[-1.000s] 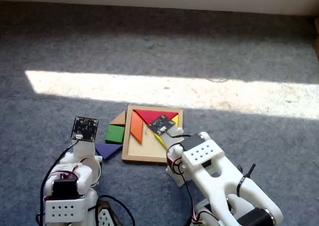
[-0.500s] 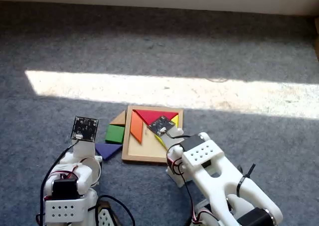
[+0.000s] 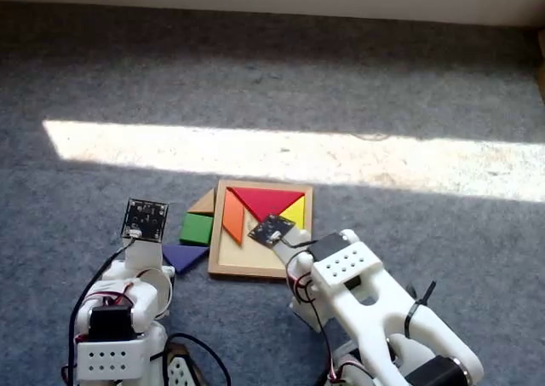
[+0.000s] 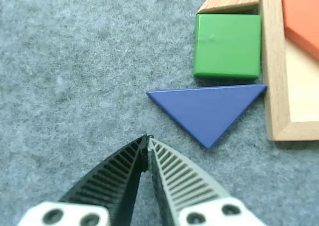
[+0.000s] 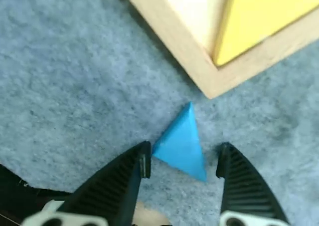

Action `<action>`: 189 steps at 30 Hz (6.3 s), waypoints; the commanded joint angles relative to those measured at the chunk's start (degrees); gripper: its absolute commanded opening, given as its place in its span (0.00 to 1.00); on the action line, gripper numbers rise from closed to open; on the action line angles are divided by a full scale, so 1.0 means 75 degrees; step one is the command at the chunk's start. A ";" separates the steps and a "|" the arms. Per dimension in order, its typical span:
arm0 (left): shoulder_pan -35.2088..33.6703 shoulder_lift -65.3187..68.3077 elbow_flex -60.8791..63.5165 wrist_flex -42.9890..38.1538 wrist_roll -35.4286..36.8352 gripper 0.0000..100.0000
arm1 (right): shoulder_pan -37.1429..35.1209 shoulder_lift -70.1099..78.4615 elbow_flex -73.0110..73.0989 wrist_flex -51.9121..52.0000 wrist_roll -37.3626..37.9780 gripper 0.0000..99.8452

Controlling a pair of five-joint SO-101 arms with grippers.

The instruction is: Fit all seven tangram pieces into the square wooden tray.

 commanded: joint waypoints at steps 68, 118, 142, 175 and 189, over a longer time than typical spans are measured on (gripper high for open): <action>-0.0088 -0.0346 0.0158 0.0047 -0.0059 0.01 | -0.1448 -0.0217 -0.2092 -0.3311 -0.9260 0.01; -0.0088 -0.0346 0.0158 0.0047 -0.0059 0.01 | -0.1448 -0.0229 -0.0322 -0.5585 -1.1370 0.06; -0.0088 -0.0346 0.0158 0.0047 -0.0059 0.01 | -0.0615 -0.2385 -0.0615 -0.4718 -1.1792 0.17; -0.0088 -0.0346 0.0158 0.0047 -0.0059 0.01 | -0.1307 0.1096 -0.3253 -0.1600 -0.5087 0.00; -0.0088 -0.0346 0.0158 0.0047 -0.0059 0.01 | -0.1307 0.2796 -0.4390 -0.1600 -0.4982 0.00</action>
